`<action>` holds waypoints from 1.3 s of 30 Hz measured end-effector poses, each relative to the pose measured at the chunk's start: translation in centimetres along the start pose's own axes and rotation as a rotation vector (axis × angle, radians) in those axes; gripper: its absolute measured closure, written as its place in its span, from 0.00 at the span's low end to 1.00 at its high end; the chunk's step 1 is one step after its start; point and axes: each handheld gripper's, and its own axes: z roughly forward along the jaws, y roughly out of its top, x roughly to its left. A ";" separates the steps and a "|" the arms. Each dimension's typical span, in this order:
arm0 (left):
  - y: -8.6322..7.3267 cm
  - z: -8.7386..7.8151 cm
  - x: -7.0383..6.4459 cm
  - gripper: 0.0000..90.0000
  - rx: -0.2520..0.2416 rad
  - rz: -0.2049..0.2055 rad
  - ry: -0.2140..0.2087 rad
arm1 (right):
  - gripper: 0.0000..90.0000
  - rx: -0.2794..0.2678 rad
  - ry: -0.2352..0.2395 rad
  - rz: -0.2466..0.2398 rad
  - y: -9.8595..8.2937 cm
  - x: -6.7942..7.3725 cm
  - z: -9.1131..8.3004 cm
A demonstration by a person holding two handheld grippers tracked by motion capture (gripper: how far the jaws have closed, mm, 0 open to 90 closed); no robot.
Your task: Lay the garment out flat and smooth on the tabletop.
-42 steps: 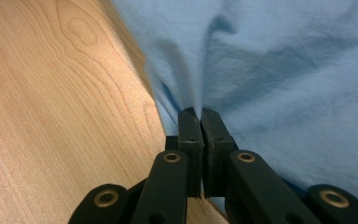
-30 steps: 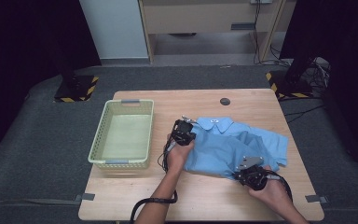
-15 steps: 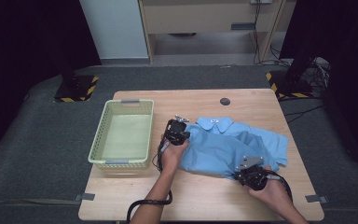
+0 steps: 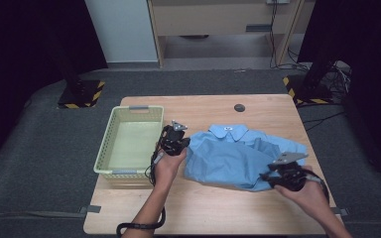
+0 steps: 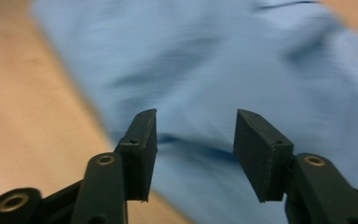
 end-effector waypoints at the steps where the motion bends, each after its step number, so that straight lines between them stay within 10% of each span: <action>1: 0.0 -0.2 0.1 1.00 0.004 0.007 0.000 | 0.51 -0.003 -0.024 0.025 -0.1 -1.2 -0.2; 9: 0.1 -1.0 0.2 1.00 0.008 0.022 0.008 | 0.35 0.062 -0.134 0.151 -0.4 -8.4 0.6; 14: 0.0 -0.8 0.4 1.00 0.021 0.023 0.008 | 0.62 0.073 -0.183 0.201 -1.0 -10.9 1.6; 18: -0.2 -0.7 0.6 1.00 0.023 0.012 0.001 | 0.66 0.112 -0.226 0.226 -1.6 -12.5 2.1; 28: 0.0 -0.2 0.8 1.00 0.049 0.017 -0.001 | 0.42 0.136 -0.243 0.317 -2.9 -14.0 3.7; 39: 0.5 0.2 1.2 1.00 0.064 0.010 0.010 | 0.85 0.114 -0.179 0.277 -3.0 -13.3 3.4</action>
